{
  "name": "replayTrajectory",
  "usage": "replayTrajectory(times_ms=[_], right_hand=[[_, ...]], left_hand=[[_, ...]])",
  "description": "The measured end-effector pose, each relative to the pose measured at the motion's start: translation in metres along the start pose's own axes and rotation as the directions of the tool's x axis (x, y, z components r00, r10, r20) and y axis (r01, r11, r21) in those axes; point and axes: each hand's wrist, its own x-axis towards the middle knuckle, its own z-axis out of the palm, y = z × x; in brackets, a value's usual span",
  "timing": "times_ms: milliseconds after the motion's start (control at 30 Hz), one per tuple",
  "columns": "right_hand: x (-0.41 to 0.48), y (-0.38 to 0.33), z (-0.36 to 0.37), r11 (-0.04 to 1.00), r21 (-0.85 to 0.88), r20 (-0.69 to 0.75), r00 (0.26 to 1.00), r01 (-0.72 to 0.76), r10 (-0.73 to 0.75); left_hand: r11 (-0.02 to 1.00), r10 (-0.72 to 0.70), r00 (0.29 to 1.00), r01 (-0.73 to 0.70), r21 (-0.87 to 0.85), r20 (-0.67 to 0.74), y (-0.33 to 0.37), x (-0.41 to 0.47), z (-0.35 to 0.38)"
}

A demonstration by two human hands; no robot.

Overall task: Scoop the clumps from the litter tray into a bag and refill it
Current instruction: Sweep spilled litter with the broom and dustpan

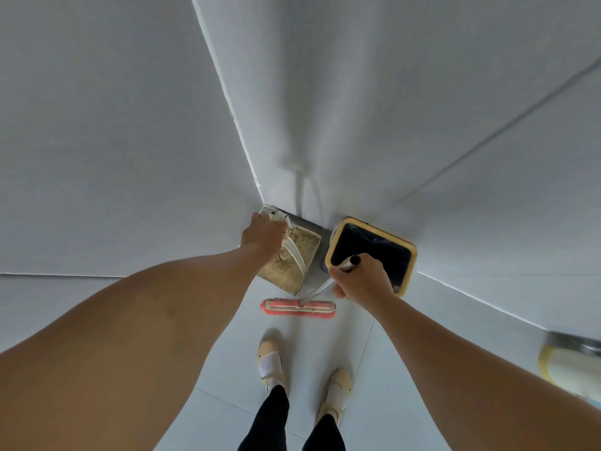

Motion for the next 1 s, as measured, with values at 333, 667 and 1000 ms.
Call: replayTrajectory(times_ms=[333,667,1000], right_hand=[[0.023,-0.018,0.011,1.000,0.020,0.037,0.999,-0.006,0.005],[0.029,-0.031,0.012,0.998,0.050,0.053,0.998,-0.047,0.044],[0.036,-0.075,0.038,0.999,0.053,0.117,0.993,-0.005,-0.002]], left_hand=[[0.991,-0.055,0.995,0.044,-0.125,-0.083,0.002,0.028,-0.012],[0.956,-0.006,0.998,-0.010,-0.292,-0.056,-0.003,0.034,-0.011],[0.843,-0.269,0.939,0.123,-0.524,-0.213,-0.029,-0.008,0.006]])
